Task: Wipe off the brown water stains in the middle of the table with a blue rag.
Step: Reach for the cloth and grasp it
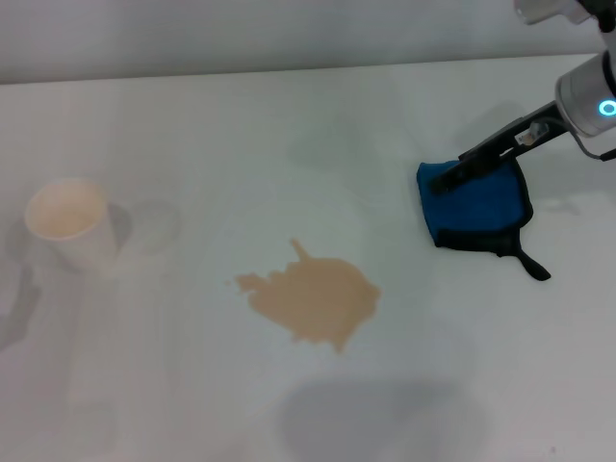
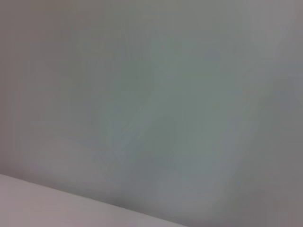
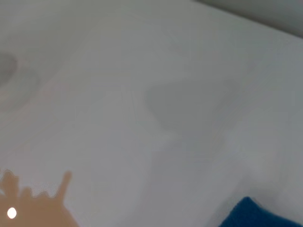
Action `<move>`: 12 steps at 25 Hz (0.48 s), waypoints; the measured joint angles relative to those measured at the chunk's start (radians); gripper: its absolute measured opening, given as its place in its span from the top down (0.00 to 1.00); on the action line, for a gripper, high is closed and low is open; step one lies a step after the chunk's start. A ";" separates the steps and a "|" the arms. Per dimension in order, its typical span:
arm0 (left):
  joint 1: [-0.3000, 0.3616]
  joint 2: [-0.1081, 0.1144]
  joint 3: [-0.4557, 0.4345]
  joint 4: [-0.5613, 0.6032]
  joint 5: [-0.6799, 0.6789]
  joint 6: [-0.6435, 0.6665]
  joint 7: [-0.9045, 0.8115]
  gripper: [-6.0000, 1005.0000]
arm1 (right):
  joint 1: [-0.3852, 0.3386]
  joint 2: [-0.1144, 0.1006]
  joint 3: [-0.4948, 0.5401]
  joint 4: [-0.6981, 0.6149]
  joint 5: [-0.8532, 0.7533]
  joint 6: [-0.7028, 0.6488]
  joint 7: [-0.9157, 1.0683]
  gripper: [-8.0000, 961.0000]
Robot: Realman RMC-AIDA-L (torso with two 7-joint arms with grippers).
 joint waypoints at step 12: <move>-0.013 0.000 0.004 -0.011 0.002 -0.003 0.000 0.11 | 0.101 0.092 0.075 0.020 -0.398 0.024 0.064 0.16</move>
